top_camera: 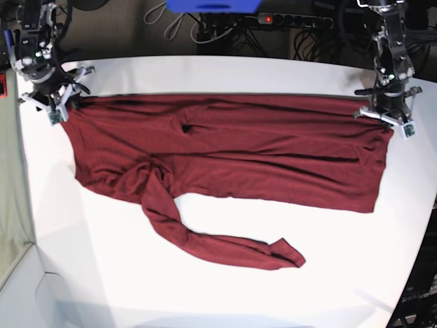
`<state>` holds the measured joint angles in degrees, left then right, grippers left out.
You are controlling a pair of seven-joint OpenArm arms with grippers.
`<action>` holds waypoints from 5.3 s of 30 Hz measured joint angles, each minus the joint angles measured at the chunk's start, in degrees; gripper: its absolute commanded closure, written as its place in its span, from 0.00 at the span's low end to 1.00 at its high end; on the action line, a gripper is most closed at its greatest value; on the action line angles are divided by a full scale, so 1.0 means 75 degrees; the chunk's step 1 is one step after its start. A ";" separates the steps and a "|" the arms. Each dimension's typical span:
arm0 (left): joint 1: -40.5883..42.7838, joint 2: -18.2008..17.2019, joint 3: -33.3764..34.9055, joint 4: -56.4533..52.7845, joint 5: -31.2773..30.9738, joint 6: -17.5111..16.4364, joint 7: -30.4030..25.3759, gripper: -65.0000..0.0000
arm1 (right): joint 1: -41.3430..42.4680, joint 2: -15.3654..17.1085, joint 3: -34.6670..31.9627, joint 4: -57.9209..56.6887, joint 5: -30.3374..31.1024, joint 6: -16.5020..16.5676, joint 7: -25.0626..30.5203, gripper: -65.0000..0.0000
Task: Layout the t-shirt on the table in an organized manner, then fold the t-shirt properly
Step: 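Stretch the red strip taut with both grippers, pulling ends apart, then release the strip end with the right gripper and grasp the shirt edge nearby, then grasp the strip edge with the right gripper beside the hanging sleeve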
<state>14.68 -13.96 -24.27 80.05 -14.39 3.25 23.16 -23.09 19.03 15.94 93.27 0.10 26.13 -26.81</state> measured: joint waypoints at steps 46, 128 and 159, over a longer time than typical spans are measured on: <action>0.0484 0.0679 -0.1402 0.2320 -0.0003 0.0058 0.0466 0.17 | 0.0396 -0.0560 0.1078 0.1402 -0.0160 0.0061 -0.0385 0.61; -0.5622 -0.0551 0.2136 -0.6554 0.0000 0.0017 -0.2713 0.78 | 0.5295 0.0405 -0.1475 -0.4453 -0.0152 0.1029 -0.0154 0.37; -0.5601 -0.0315 0.2136 -0.6505 0.0000 0.0023 -0.2734 0.78 | 0.3220 -0.0082 -0.1562 0.0379 -0.0178 0.1081 -0.0863 0.37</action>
<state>-27.33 -16.32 -8.25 31.27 -14.39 3.42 2.66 1.06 18.41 4.23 96.12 -1.23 34.24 -33.28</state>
